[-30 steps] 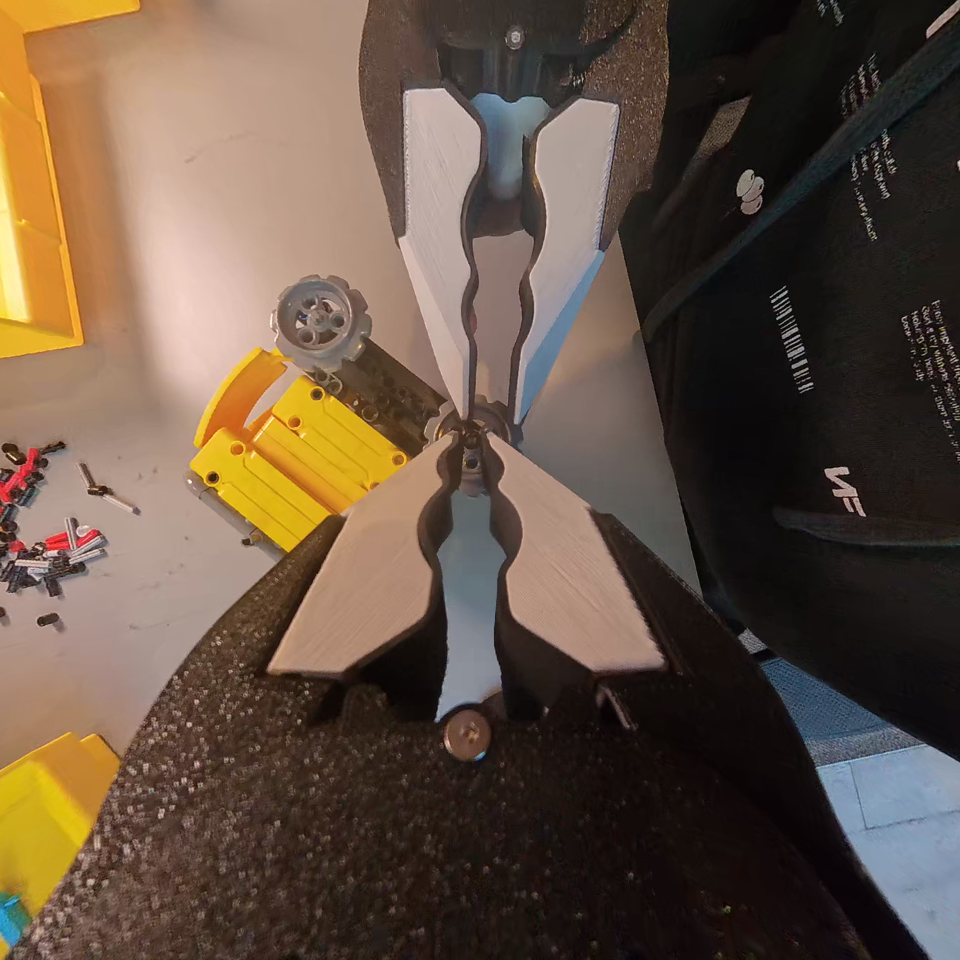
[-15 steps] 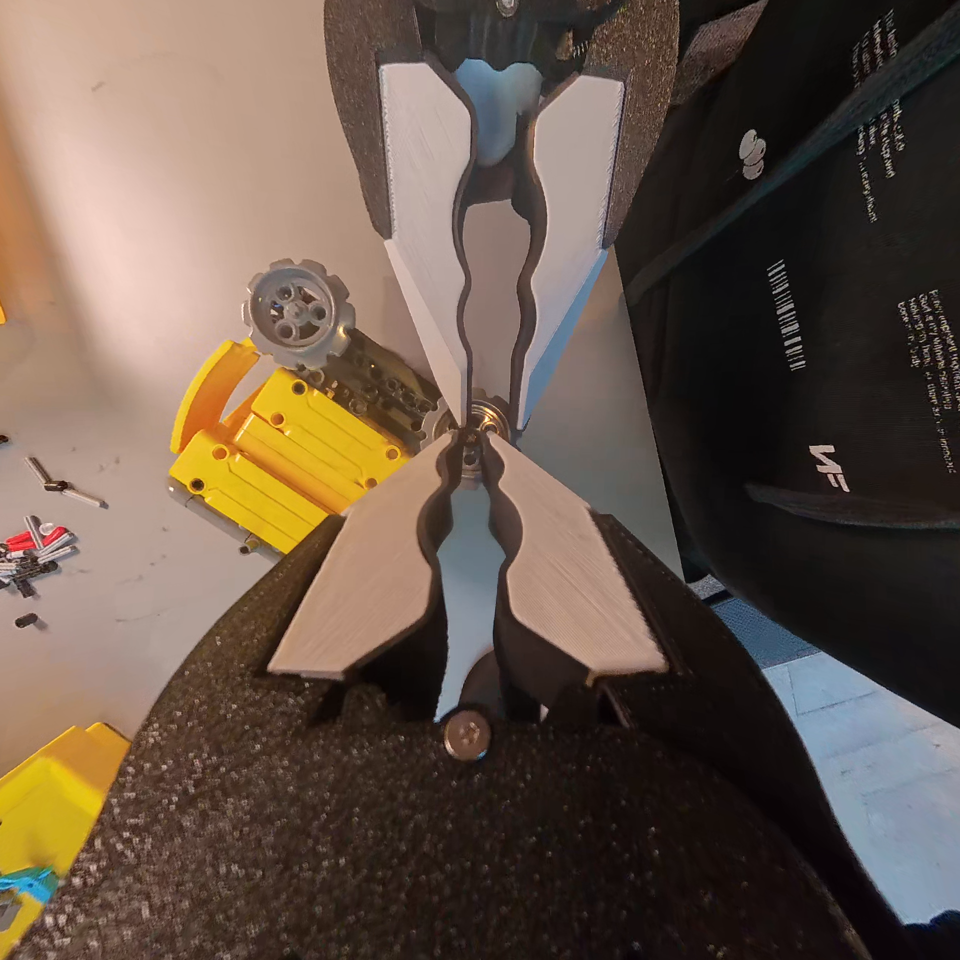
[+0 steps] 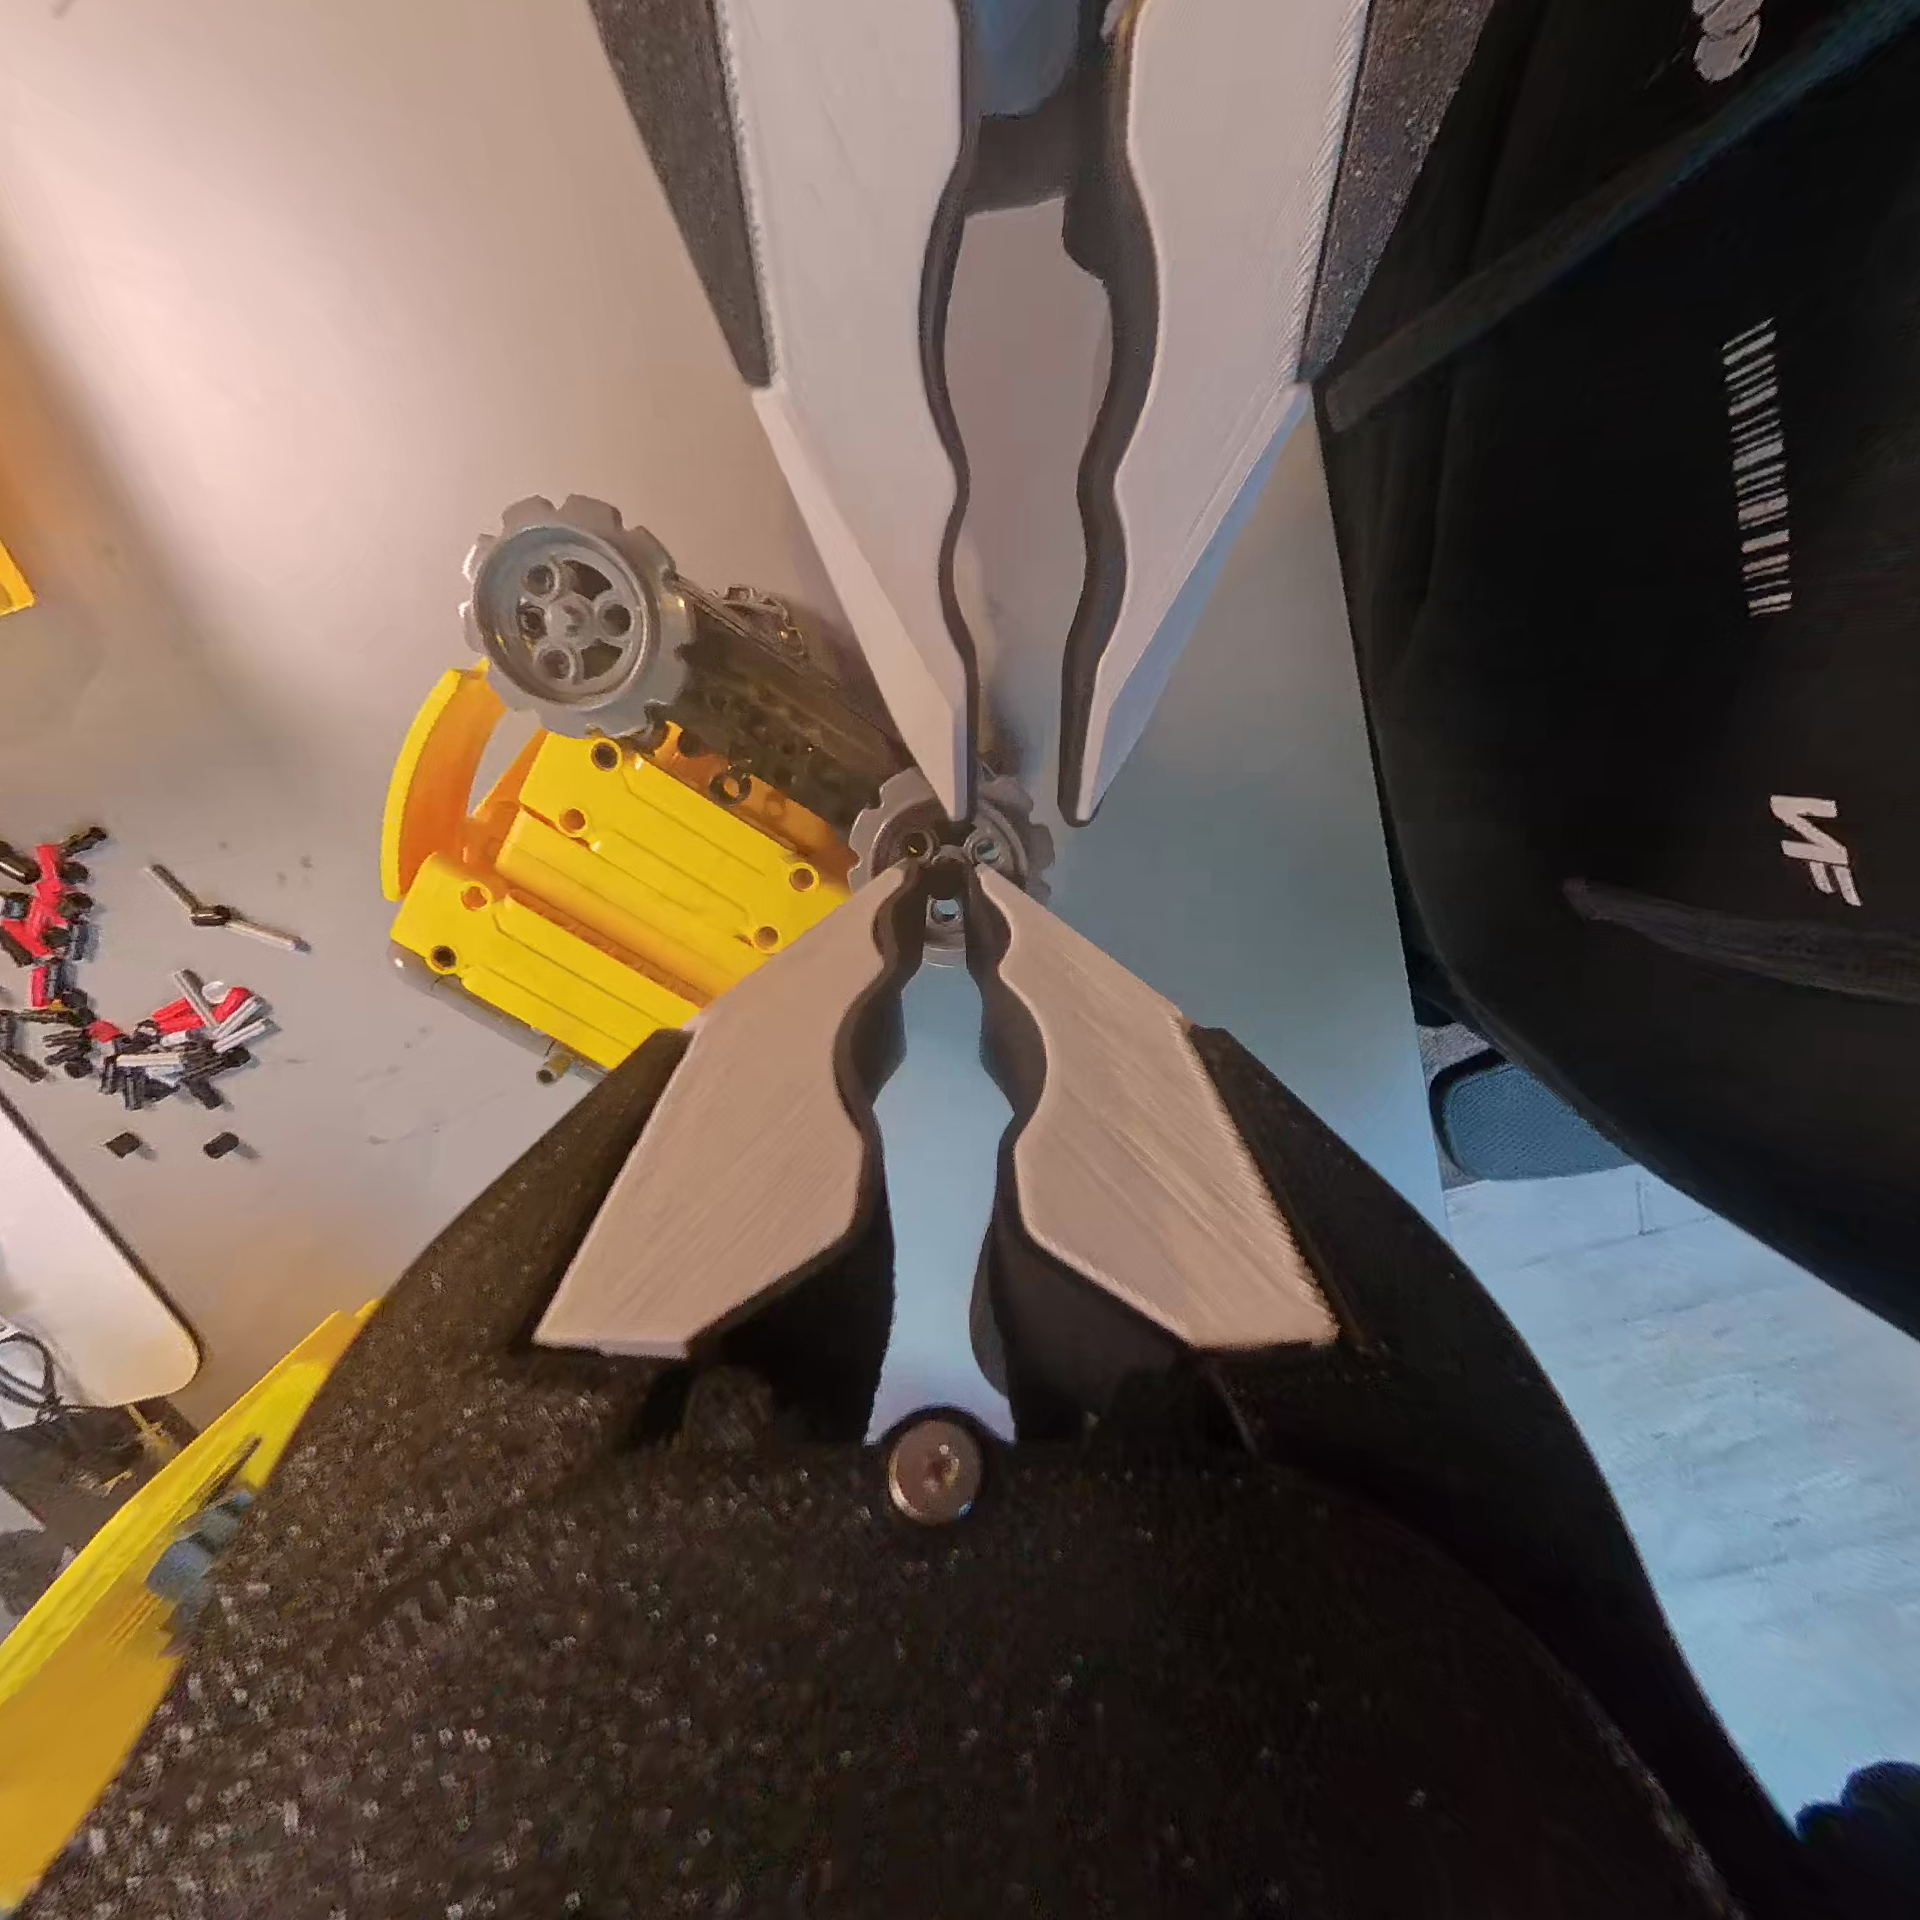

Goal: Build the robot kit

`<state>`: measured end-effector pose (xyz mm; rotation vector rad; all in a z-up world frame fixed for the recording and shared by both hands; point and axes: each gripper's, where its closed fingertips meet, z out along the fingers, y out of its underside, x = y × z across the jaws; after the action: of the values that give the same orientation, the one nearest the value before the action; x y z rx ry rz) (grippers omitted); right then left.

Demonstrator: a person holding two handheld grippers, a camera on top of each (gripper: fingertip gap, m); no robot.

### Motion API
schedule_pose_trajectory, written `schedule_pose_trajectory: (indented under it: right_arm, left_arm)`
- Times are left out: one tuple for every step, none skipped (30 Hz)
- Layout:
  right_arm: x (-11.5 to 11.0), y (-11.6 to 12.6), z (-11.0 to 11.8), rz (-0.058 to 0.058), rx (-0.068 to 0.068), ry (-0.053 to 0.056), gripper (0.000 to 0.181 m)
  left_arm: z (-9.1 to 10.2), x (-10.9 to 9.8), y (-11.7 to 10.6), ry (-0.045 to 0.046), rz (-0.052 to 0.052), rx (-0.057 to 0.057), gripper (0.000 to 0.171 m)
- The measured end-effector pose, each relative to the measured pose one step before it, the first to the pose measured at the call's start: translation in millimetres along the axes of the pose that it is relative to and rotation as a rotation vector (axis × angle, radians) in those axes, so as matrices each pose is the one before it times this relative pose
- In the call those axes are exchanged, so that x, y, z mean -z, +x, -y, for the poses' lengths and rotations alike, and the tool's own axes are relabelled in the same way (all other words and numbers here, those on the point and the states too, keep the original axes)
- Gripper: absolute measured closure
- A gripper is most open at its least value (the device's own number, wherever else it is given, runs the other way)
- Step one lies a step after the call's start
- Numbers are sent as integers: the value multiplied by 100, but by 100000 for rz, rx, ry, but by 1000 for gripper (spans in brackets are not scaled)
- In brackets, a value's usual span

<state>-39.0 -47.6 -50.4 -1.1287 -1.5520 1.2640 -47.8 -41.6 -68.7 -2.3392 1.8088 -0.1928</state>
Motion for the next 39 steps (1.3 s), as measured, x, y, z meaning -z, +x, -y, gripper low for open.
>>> schedule_pose_trajectory:
  right_arm:
    - [101,-38,244,210,218,1299,167]
    - [-13,-61,95,147,927,434,167]
    - [-111,-25,21,-242,1684,17,165]
    - [-156,-58,28,-129,2337,101,163]
    - [-194,-124,5,236,2460,61,162]
    - [-236,-56,-143,-155,2067,-985,160]
    - [-213,14,-204,-392,2097,-1457,158]
    - [-227,6,-325,-298,1988,-2237,157]
    - [-99,13,25,-943,1657,-180,158]
    - [-66,6,-78,-771,1476,-1178,157]
    - [-17,38,-70,-861,1168,-1330,157]
    - [-20,8,-77,-402,479,-1501,157]
    - [-25,-43,-71,-37,-201,-1732,156]
    - [-41,-123,-92,162,469,-2274,153]
    - [-30,-70,-98,-580,1994,-2361,151]
    - [-66,3,-101,-1089,2374,-1841,149]
    - [-106,-13,-68,-654,1232,-841,147]
    - [-57,17,-43,-299,144,-252,147]
    - [-6,6,-13,355,-704,-19,148]
    - [21,-23,-82,792,-1181,-174,149]
    - [-18,-43,-89,572,-812,93,149]
    - [16,-93,23,440,-372,700,148]
    - [-14,-40,1,-155,-184,315,148]
    - [-14,9,13,-197,-353,183,148]
    - [-21,-15,40,450,-860,271,148]
    - [-15,6,74,853,-1224,154,150]
    - [28,38,141,1142,-1830,416,149]
    - [19,58,190,1349,-2136,1869,151]
    - [7,-59,138,2001,-2597,2684,149]
    - [47,-219,179,3058,-4169,2486,144]
    - [102,-207,227,3006,-4342,1994,139]
    - [226,-44,341,1656,-2966,2486,138]
    - [333,212,474,-324,-1808,2742,138]
    - [366,307,473,-933,-1314,2086,137]
    - [359,404,395,-1382,-1296,1233,137]
    - [313,423,231,-1412,-992,172,137]
    - [231,382,105,-1310,-323,-591,140]
    - [118,369,-56,-1375,-18,-1487,145]
    - [-3,289,-211,-1028,164,-2377,149]
  left_arm:
    - [222,-57,79,2419,-37,255,167]
    - [108,-23,55,1138,986,-693,167]
    - [-96,36,-59,-449,1573,-683,166]
    - [-52,15,-58,-2,706,-111,166]
    - [80,-27,16,1004,-452,626,166]
    - [27,-23,8,704,-577,431,166]
    - [-3,-30,-21,299,-145,1,166]
    - [12,-65,29,332,-175,-23,166]
    - [-61,-16,4,51,-195,183,166]
    - [-38,8,-25,370,-159,280,166]
    - [-1,-10,-11,637,-236,327,166]
    - [-9,-1,4,475,-263,139,166]
    - [-11,11,-5,426,-319,45,166]
    - [-5,-3,-14,500,-405,186,166]
    - [-5,-2,-18,496,-372,197,166]
    - [-23,10,-29,284,-173,-54,166]
    - [-66,29,-23,82,-139,-131,166]
    - [-55,19,-14,340,-230,58,166]
    - [-3,1,4,866,-283,462,166]
    - [34,-18,-1,1268,-190,515,166]
    - [17,-5,5,1530,-81,335,166]
    - [14,7,10,1702,-27,362,166]
    - [-2,4,10,1935,18,520,166]
    - [-2,20,18,2099,-132,791,166]
    - [-20,25,16,2162,-236,718,166]
    - [-7,50,5,2468,-292,677,166]
    - [56,90,39,3115,-468,1262,163]
    - [79,125,16,3543,-432,1815,159]
    - [35,157,-27,3399,24,1476,157]
    - [24,171,7,3470,214,1094,156]
    - [5,175,47,3651,246,1177,153]
    - [-37,192,45,3585,548,1324,149]
    - [-77,181,50,3740,648,1141,147]
    - [-38,195,26,4259,995,885,146]
    - [-21,179,-34,4821,1512,859,144]
    - [-35,165,-107,4967,1973,934,142]
    - [-35,131,-201,5200,2690,843,139]
    - [-33,86,-305,5431,3340,702,137]
    - [-49,41,-308,5349,3519,566,136]
